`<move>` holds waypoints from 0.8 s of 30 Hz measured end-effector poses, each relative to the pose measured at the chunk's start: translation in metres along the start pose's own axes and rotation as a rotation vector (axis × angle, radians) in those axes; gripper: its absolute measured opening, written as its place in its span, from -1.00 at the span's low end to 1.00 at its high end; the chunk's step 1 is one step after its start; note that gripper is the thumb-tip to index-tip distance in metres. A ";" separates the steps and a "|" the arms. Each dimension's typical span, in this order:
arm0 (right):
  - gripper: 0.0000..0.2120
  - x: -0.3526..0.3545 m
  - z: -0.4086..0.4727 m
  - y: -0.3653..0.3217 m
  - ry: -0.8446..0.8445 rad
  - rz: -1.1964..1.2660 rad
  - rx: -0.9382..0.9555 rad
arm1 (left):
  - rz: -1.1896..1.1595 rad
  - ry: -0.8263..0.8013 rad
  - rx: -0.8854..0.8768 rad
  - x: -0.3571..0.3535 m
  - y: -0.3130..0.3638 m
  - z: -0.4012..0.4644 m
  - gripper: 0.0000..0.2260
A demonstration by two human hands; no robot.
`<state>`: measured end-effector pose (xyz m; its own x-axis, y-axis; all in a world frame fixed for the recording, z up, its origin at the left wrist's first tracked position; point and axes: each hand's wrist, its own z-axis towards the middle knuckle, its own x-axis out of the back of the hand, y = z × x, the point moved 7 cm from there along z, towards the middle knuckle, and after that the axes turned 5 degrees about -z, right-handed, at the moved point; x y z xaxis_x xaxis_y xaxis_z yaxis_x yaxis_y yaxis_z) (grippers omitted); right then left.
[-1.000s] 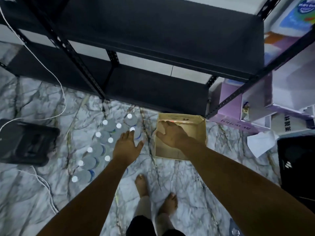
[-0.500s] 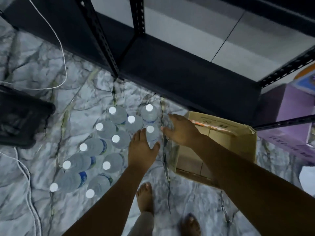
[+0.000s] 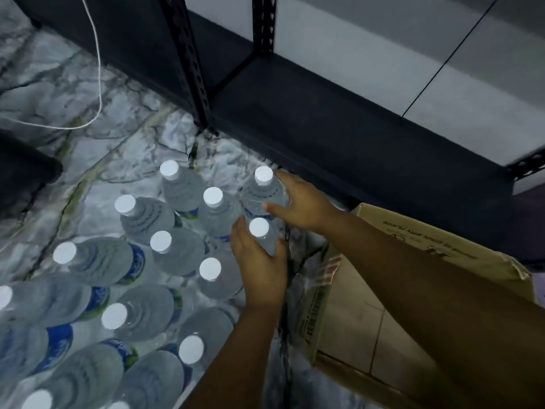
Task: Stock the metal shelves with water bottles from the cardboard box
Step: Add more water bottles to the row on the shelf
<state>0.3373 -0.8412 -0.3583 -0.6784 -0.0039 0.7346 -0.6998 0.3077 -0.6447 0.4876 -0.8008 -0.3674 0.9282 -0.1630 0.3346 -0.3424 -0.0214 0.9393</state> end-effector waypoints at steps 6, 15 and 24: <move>-0.37 -0.021 0.027 0.001 0.087 0.220 0.091 | -0.022 0.190 -0.123 -0.011 -0.018 0.002 -0.39; -0.58 -0.018 0.015 0.015 0.280 0.326 0.138 | 0.013 0.197 -0.187 -0.016 -0.025 0.002 -0.40; -0.54 0.002 -0.042 0.058 0.286 0.254 0.058 | 0.031 -0.116 -0.251 -0.019 -0.016 0.003 -0.42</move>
<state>0.3043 -0.7837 -0.3853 -0.7479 0.3341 0.5737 -0.5343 0.2098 -0.8188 0.4752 -0.8006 -0.3894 0.8899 -0.2717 0.3664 -0.3104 0.2280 0.9229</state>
